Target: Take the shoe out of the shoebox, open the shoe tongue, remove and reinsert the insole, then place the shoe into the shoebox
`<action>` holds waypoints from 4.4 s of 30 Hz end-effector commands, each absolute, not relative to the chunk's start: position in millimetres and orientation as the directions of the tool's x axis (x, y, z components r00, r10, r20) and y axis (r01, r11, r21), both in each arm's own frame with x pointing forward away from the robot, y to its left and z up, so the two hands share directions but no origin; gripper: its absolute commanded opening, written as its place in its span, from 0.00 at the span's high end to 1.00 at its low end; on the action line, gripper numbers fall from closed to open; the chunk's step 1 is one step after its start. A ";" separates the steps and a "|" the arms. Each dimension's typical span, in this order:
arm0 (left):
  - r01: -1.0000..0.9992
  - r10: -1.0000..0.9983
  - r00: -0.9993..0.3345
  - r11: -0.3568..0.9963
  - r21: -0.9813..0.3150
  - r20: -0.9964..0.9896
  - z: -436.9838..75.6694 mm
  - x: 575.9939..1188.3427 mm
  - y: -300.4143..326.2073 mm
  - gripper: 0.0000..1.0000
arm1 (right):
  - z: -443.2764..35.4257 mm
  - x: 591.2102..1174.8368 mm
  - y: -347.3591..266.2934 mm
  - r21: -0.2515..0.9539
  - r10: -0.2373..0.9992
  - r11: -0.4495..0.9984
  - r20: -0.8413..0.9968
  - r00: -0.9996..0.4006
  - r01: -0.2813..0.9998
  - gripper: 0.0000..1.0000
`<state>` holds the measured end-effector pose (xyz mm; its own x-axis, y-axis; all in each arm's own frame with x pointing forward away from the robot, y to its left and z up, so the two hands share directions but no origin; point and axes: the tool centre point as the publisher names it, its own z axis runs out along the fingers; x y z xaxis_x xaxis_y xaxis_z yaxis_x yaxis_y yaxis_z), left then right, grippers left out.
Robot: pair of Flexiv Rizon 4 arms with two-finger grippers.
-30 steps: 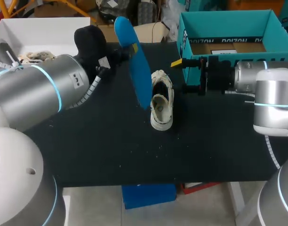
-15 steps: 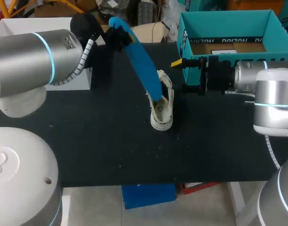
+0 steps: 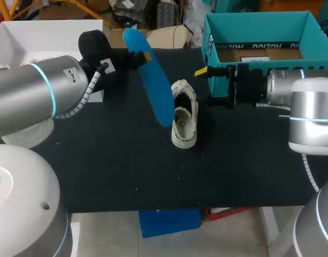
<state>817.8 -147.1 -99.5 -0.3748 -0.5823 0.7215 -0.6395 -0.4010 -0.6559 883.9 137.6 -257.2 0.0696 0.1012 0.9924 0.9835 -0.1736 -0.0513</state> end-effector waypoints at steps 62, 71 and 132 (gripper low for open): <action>-0.804 -0.702 -0.573 0.581 -0.125 0.423 -149.8 799.2 -156.4 1.00 | -257.4 883.5 138.7 -0.051 0.102 -0.176 0.992 0.070 0.983 0.00; -0.915 -0.815 -0.378 0.400 -0.046 0.440 -151.0 803.4 -142.2 1.00 | -257.4 883.5 138.7 -0.051 0.102 -0.176 0.992 0.070 0.983 0.00; -0.863 -0.603 0.078 0.358 0.356 0.794 -156.0 822.3 -128.0 1.00 | -257.4 883.5 138.7 -0.051 0.102 -0.176 0.992 0.070 0.983 0.00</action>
<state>829.5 -138.9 -155.6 0.1309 -0.6072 0.7837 -0.8660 -0.4548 -0.2078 883.4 137.4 -257.1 0.0698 0.1007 0.9925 0.9833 -0.1746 -0.0515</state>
